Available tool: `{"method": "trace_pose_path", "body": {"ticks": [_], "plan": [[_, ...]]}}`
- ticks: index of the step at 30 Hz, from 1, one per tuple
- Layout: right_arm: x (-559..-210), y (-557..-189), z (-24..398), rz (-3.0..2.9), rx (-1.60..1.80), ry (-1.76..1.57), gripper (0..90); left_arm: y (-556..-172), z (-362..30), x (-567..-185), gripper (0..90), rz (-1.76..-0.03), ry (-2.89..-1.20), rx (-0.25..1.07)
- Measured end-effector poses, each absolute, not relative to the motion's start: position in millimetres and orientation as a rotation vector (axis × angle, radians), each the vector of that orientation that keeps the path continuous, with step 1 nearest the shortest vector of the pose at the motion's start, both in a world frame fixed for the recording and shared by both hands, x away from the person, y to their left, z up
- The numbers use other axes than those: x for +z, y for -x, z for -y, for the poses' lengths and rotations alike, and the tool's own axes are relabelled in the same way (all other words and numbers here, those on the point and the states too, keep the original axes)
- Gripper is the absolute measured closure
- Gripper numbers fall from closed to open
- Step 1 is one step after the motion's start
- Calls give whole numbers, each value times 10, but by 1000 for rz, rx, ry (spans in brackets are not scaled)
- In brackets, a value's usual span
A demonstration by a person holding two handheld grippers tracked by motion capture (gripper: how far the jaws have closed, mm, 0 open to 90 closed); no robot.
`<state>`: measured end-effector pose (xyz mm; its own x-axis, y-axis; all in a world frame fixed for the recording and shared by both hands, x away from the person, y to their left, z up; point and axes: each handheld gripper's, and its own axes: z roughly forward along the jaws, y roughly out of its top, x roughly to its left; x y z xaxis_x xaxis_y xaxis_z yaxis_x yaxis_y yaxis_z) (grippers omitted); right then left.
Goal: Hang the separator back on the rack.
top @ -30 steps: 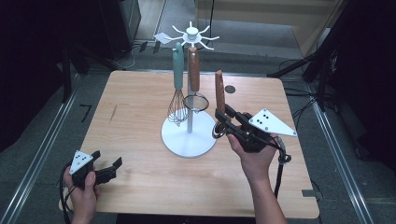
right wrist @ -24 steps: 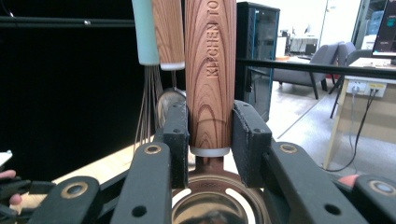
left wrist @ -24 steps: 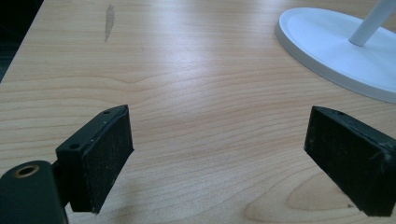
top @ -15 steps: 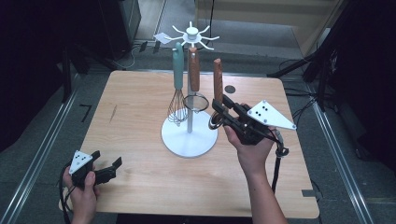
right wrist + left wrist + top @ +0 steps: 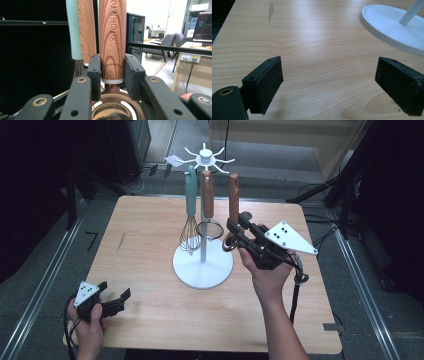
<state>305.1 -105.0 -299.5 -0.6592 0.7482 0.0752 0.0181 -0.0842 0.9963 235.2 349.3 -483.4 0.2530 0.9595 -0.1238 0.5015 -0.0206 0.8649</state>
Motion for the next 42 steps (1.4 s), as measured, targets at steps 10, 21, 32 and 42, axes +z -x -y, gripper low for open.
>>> {"method": "trace_pose_path", "body": {"ticks": [10,21,32,42], "plan": [[-2933,-3129,985,-1670,1794,-835,712,-2350,-3495,-4834,82,-1369,-1655,659],[-2945,-3209,911,-1686,1797,-853,712,-2352,-3495,-4835,82,-1367,-1654,658],[-2951,-3199,881,-1714,1793,-840,670,-2352,-3495,-4834,82,-1367,-1656,657],[-3150,-3096,997,-1721,1688,-891,368,-2351,-3479,-4835,82,-1365,-1655,668]]}}
